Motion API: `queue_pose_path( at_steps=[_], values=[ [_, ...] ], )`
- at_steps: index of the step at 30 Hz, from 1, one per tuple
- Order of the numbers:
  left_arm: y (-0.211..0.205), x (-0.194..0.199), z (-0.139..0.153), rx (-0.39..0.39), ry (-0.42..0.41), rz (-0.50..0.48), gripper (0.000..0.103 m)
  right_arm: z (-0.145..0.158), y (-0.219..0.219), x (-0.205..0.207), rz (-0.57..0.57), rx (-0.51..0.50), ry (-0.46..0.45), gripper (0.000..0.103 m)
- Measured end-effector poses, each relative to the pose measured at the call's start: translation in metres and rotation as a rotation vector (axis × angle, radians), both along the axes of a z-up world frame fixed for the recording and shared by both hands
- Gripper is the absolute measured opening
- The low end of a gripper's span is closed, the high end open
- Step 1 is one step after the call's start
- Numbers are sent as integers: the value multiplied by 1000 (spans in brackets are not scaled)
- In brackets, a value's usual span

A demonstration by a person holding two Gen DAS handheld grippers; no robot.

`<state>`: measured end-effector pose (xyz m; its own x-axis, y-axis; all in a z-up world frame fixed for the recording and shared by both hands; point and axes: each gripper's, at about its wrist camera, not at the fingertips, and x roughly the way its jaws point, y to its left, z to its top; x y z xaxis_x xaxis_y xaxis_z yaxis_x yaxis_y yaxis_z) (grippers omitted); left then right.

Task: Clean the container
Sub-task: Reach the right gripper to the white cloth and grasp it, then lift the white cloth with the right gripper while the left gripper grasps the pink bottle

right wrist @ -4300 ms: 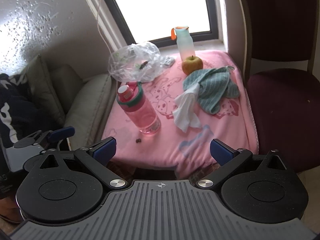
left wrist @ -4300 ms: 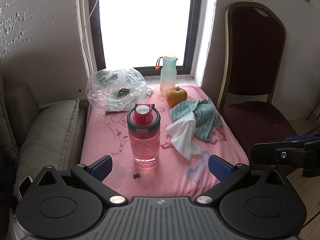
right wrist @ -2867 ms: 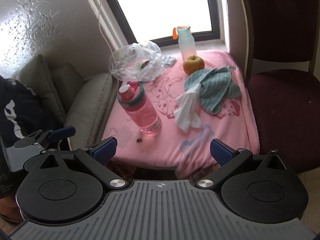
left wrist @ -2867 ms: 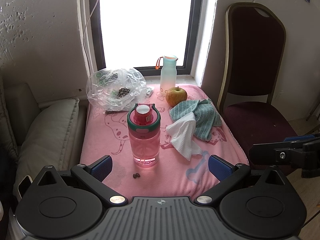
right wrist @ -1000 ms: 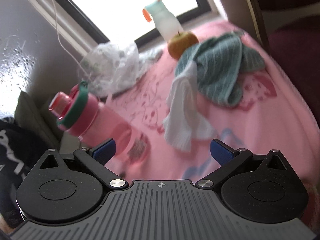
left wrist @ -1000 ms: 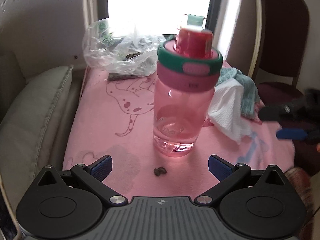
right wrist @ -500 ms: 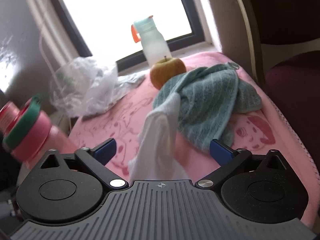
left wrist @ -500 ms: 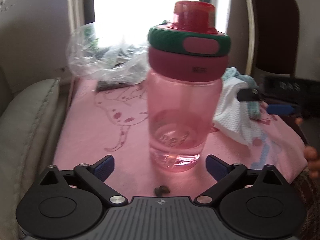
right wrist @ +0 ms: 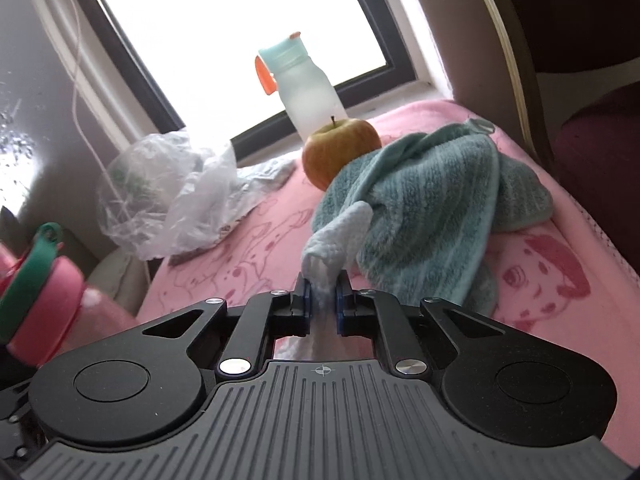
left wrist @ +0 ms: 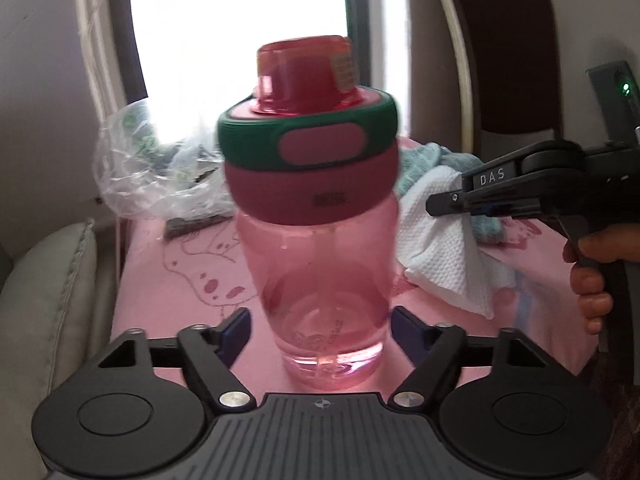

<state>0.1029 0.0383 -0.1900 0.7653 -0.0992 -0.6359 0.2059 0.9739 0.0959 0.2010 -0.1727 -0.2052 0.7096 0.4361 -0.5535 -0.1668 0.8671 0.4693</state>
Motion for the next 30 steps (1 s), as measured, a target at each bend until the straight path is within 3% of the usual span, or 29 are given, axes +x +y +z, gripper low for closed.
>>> queue_pose_path(
  at_steps=[2,8,10,12,16,18,22,26,27,30],
  values=[
    [-1,-1,0,4,0,-15,66,0,-8,-7,23,106,37,11],
    [2,-1,-4,27,-2,-57,66,-6,-21,-11,122,802,170,11],
    [0,-2,-6,50,-9,-65,66,-19,-14,-6,125,943,232,11],
    [0,-3,-7,59,-7,-65,66,-32,-2,-4,94,872,291,12],
    [3,-1,-8,53,-3,-71,66,-59,12,-7,8,620,388,12],
    [4,-1,-8,57,-4,-77,66,-66,12,-10,3,576,400,12],
    [4,-2,-8,59,-8,-84,66,-45,3,-14,25,743,360,13],
    [3,-3,-8,65,-10,-87,66,-20,-4,-9,105,1046,272,14],
    [3,-3,-8,66,-10,-87,66,-20,-2,-6,109,1060,277,15],
    [2,-4,-8,65,-9,-81,66,-42,6,-3,49,945,355,15]
  ],
)
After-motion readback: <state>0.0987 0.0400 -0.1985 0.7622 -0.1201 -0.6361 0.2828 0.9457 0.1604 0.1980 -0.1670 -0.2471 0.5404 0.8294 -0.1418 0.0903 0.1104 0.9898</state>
